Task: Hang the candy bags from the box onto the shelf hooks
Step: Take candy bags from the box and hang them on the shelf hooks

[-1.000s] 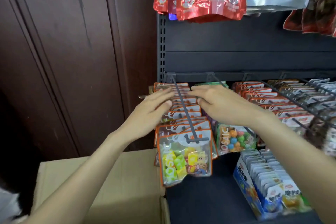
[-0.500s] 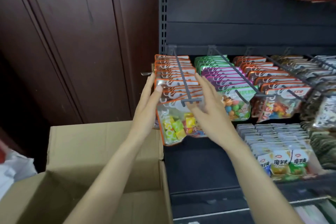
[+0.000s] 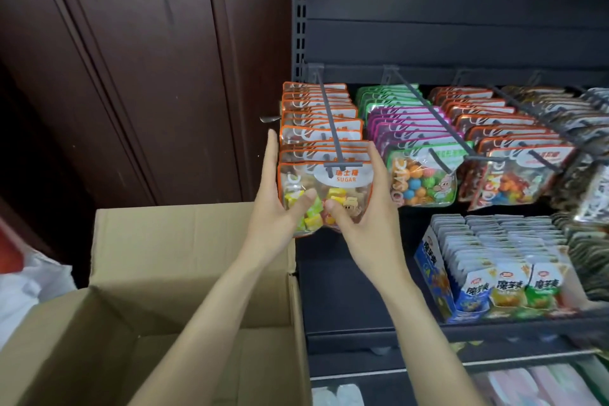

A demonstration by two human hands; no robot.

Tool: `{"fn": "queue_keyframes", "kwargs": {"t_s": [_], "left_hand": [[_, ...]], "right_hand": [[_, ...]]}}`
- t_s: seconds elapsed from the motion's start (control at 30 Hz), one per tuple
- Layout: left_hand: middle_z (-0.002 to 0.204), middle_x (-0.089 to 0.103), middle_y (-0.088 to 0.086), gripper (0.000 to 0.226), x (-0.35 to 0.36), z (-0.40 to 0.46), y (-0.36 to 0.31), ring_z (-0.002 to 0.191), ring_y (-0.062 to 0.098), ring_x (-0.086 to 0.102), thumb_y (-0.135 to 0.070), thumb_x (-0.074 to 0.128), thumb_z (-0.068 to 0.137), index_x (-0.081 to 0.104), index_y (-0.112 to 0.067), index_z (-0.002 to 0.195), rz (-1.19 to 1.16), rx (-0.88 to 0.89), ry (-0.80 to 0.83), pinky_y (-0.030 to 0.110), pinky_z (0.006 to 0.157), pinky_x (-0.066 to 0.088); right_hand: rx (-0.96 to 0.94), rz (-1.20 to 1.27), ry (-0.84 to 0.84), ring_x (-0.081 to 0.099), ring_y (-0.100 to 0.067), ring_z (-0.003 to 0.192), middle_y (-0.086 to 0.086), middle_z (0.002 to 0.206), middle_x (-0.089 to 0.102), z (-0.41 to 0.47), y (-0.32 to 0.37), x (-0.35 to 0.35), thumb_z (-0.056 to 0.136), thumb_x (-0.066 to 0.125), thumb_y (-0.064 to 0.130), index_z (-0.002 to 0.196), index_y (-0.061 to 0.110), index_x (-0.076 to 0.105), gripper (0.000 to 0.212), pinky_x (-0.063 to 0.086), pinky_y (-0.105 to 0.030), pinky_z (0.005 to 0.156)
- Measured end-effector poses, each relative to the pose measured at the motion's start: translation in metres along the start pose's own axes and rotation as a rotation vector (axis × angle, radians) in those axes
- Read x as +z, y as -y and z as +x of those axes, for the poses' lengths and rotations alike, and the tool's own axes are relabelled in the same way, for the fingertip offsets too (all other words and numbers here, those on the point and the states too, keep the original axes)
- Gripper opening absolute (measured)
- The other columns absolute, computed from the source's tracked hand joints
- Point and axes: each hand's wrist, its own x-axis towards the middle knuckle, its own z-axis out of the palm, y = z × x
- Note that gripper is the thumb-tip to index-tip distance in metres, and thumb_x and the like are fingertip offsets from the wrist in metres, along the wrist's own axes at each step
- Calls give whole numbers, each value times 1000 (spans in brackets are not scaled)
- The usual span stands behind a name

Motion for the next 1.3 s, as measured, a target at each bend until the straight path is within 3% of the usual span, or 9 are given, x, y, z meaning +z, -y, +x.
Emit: {"fn": "queue_keyframes", "kwargs": {"t_s": [0.1, 0.2, 0.27, 0.37, 0.5, 0.6, 0.87, 1.1, 1.3], "left_hand": [[132, 37, -44, 81, 11, -1, 6, 128, -7, 43, -11, 61, 93, 9, -32, 151, 78, 16, -118, 37, 108, 42], [143, 43, -19, 75, 18, 8, 4, 131, 3, 44, -16, 57, 96, 9, -31, 152, 108, 2, -153, 43, 109, 40], [135, 46, -26, 75, 17, 12, 1, 127, -1, 47, -16, 58, 95, 11, -35, 150, 111, -19, -135, 37, 109, 41], [132, 38, -41, 90, 12, 5, 1, 123, -11, 45, -10, 66, 89, 6, -30, 152, 92, -66, -97, 23, 103, 44], [147, 41, -11, 93, 8, -7, 8, 125, -1, 49, -14, 72, 84, 11, -25, 153, 46, -123, -93, 30, 104, 45], [134, 51, -16, 86, 11, -16, 8, 116, -7, 55, -11, 67, 86, 13, -23, 153, 39, -113, -35, 15, 89, 50], [125, 46, -26, 90, 10, -17, 3, 106, -18, 54, -2, 67, 84, 11, -28, 149, 3, -119, -18, 8, 76, 48], [118, 38, -44, 79, 11, -10, -11, 108, -22, 49, -7, 64, 87, 17, -30, 147, -17, -66, -91, 8, 86, 46], [135, 44, -29, 39, -8, 20, -37, 102, -28, 44, -25, 45, 99, 40, -35, 137, 45, -56, -79, -6, 76, 34]], "right_hand": [[-30, -41, -14, 25, -5, 143, 8, 156, 26, 1, 0, 4, 90, 65, 6, 144, 44, 11, 85, 36, -25, 112], [-25, -106, -20, 19, -4, 143, 3, 157, 23, 9, -1, 9, 92, 61, 5, 148, 32, 12, 80, 19, 5, 100], [-16, -125, -18, 17, -4, 143, 3, 158, 21, 12, -3, 12, 92, 61, 6, 151, 28, 12, 79, 14, 9, 96], [-15, -55, -29, 21, -2, 142, 5, 157, 22, 6, -3, 10, 91, 63, 7, 148, 33, 9, 83, 21, 7, 97], [38, -33, -75, 35, 1, 133, 9, 152, 29, -8, -7, 6, 89, 67, 16, 152, 28, 11, 85, 33, 4, 90], [62, -61, -61, 45, -5, 130, 6, 148, 41, -17, -11, 5, 90, 66, 27, 152, 25, 18, 79, 43, -15, 99], [96, -29, -7, 44, -4, 131, 7, 147, 41, -19, -15, -3, 87, 70, 18, 151, 31, 18, 83, 38, 0, 92], [-3, -33, 6, 25, 17, 132, 19, 152, 24, -17, 2, -16, 93, 62, 18, 145, 41, 8, 78, 25, 4, 95], [-294, -525, 13, 43, -10, 130, -3, 144, 47, 33, 42, -43, 97, 49, 6, 135, 11, 55, 38, 26, -10, 107]]}}
